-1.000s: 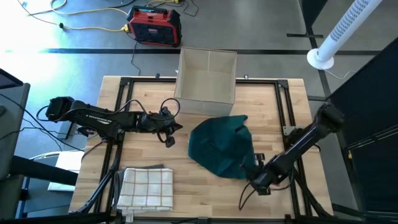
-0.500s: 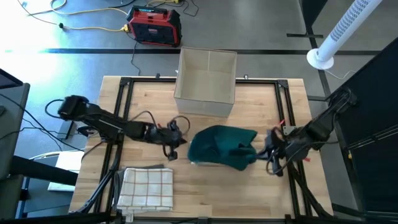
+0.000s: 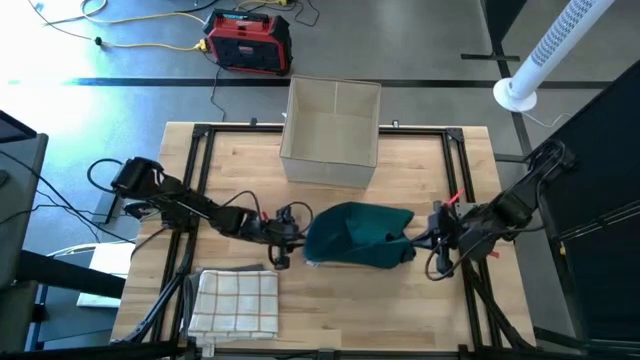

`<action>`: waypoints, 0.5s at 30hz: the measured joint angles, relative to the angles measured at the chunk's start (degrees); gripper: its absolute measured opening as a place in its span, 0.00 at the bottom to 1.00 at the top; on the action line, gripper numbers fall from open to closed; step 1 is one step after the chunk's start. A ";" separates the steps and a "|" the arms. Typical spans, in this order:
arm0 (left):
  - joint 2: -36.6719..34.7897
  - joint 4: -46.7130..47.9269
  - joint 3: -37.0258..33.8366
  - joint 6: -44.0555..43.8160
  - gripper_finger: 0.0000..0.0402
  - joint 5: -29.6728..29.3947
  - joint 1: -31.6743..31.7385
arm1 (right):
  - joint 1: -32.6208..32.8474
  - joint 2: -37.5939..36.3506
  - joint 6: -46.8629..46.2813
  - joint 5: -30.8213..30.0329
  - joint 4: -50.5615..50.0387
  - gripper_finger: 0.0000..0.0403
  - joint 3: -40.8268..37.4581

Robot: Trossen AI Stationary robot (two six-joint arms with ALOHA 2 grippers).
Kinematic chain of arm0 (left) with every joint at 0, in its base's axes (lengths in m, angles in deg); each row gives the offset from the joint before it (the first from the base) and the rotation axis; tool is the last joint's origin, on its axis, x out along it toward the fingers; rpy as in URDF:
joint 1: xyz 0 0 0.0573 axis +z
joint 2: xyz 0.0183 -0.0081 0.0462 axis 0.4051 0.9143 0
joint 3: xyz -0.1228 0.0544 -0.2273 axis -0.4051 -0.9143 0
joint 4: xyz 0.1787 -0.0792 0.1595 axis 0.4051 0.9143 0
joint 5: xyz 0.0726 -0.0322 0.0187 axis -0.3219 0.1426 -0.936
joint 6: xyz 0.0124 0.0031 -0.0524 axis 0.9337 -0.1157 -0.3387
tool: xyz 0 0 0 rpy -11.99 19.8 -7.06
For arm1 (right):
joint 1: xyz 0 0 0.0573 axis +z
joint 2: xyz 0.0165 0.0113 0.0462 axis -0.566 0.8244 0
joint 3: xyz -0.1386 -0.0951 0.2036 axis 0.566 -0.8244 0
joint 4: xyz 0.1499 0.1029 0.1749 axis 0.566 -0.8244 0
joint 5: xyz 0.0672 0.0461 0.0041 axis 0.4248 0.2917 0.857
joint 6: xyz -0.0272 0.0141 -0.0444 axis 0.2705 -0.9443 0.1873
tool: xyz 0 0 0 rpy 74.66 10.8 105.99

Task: Fold towel
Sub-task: Fold the green towel

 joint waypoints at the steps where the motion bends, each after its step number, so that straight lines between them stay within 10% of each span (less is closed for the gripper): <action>1: 0.00 1.11 0.00 -0.87 0.31 0.30 -1.03 | 0.00 0.06 0.00 -0.04 0.00 0.00 0.00; 10: 3.50 2.62 -0.01 -4.25 0.40 -18.99 -8.78 | 0.00 0.38 0.41 -0.17 -0.04 0.00 0.00; 15: 8.24 -1.87 0.03 -3.38 0.43 -17.75 -8.97 | 0.00 0.38 0.00 -0.17 0.02 0.00 0.00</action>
